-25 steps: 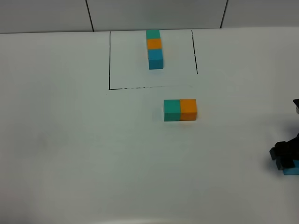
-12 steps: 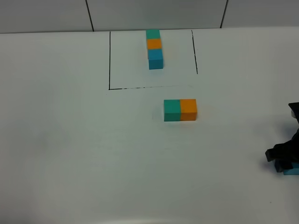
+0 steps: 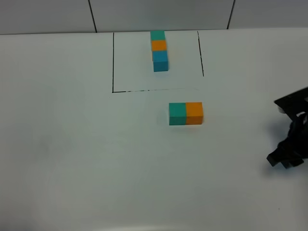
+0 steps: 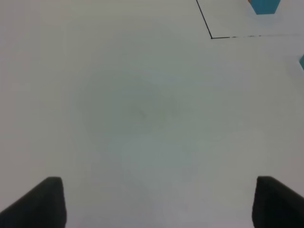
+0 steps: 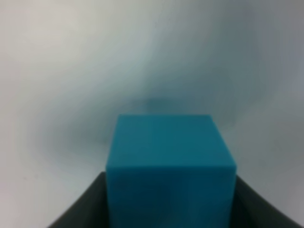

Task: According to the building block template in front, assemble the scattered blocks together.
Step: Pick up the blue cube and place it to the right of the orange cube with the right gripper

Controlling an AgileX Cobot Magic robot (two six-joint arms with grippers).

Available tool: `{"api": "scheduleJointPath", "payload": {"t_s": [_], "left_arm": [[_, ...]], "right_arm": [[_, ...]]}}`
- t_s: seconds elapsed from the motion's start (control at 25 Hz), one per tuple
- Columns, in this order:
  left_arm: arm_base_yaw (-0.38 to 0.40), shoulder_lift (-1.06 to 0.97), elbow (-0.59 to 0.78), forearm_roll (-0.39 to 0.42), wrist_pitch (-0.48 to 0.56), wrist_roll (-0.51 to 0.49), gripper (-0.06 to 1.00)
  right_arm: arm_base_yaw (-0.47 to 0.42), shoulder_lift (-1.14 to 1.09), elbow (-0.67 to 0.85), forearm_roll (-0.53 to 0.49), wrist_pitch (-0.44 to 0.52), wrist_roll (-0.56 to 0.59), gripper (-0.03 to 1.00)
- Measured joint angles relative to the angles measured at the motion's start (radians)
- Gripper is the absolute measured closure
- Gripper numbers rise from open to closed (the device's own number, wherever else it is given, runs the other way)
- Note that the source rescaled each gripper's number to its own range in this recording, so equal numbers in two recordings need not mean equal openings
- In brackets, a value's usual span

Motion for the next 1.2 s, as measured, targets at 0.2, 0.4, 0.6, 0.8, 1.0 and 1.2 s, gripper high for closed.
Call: {"api": "scheduleJointPath", "payload": {"t_s": [0.2, 0.4, 0.6, 0.8, 1.0, 1.2], "left_arm": [[0.000, 0.000, 0.000, 0.000, 0.000, 0.000, 0.18], [0.000, 0.000, 0.000, 0.000, 0.000, 0.000, 0.18], [0.000, 0.000, 0.000, 0.000, 0.000, 0.000, 0.18], [0.000, 0.000, 0.000, 0.000, 0.000, 0.000, 0.18], [0.000, 0.000, 0.000, 0.000, 0.000, 0.000, 0.18], [0.000, 0.000, 0.000, 0.000, 0.000, 0.000, 0.18]], "right_arm": [[0.128, 0.073, -0.205, -0.087, 0.098, -0.357, 0.94], [0.198, 0.229, -0.445, -0.076, 0.223, -0.626, 0.94], [0.229, 0.355, -0.630, 0.008, 0.270, -0.837, 0.94], [0.229, 0.436, -0.707, 0.078, 0.288, -0.949, 0.94], [0.229, 0.470, -0.721, 0.079, 0.268, -0.957, 0.94], [0.229, 0.475, -0.721, 0.079, 0.231, -0.951, 0.94]]}}
